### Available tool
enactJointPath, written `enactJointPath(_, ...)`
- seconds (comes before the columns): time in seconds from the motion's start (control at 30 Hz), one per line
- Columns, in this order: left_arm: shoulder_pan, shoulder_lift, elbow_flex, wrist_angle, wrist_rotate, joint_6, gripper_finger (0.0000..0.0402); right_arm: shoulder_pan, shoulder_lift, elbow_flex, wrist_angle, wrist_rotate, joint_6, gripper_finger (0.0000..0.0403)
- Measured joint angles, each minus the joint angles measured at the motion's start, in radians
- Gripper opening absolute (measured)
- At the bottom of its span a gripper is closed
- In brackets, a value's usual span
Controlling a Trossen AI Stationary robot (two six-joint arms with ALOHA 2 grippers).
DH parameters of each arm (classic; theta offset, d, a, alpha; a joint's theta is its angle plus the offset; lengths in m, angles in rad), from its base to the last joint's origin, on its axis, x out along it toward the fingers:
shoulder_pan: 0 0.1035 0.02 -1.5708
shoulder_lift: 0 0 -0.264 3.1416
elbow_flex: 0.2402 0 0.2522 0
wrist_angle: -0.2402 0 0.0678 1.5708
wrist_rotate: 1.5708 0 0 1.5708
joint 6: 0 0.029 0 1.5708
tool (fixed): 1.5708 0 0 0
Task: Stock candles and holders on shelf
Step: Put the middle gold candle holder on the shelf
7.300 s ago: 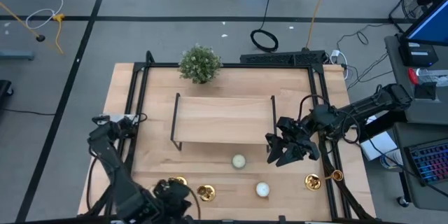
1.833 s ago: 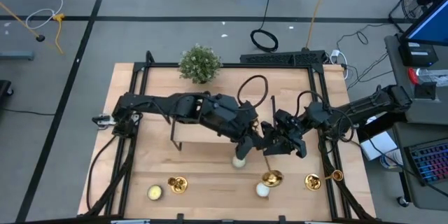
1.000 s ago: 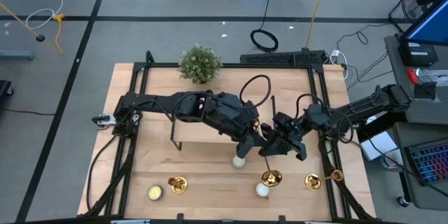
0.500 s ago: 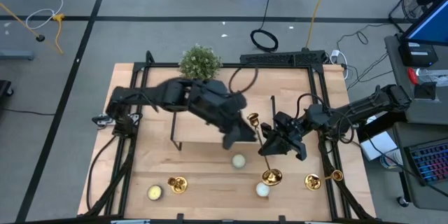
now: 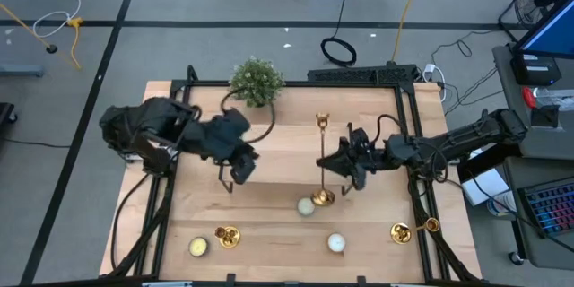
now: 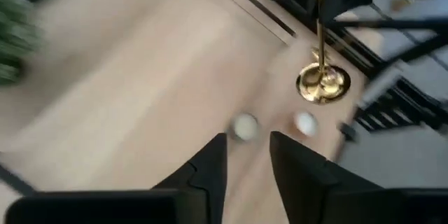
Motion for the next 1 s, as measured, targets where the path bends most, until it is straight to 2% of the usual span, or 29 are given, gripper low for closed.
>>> enactJointPath(0.13,-0.064,-0.018,-0.001,-0.068,-0.178,-0.032,0.0091,-0.05,0.0,0.022,-0.015,0.103,-0.056,0.0012)
enactJointPath(0.2,-0.085,-0.02,0.0,-0.092,-0.235,-0.04,0.0087,-0.076,0.004,0.056,-0.045,0.142,-0.105,0.0012)
enactJointPath(0.43,-0.132,-0.019,-0.046,-0.095,-0.384,-0.017,0.0076,-0.136,0.139,0.292,-0.207,0.185,-0.348,0.0012)
enactJointPath(0.57,-0.157,-0.025,-0.124,-0.094,-0.448,-0.044,0.0076,-0.136,0.24,0.385,-0.248,0.23,-0.403,0.0012)
enactJointPath(0.73,-0.207,-0.078,-0.254,-0.096,-0.565,-0.177,0.0076,-0.135,0.318,0.398,-0.238,0.346,-0.416,0.0012)
enactJointPath(0.87,-0.262,-0.141,-0.392,-0.095,-0.684,-0.384,0.0076,-0.142,0.36,0.398,-0.211,0.457,-0.464,0.0012)
enactJointPath(1.0,-0.313,-0.228,-0.54,-0.096,-0.759,-0.582,0.0076,-0.148,0.4,0.398,-0.078,0.46,-0.551,0.0012)
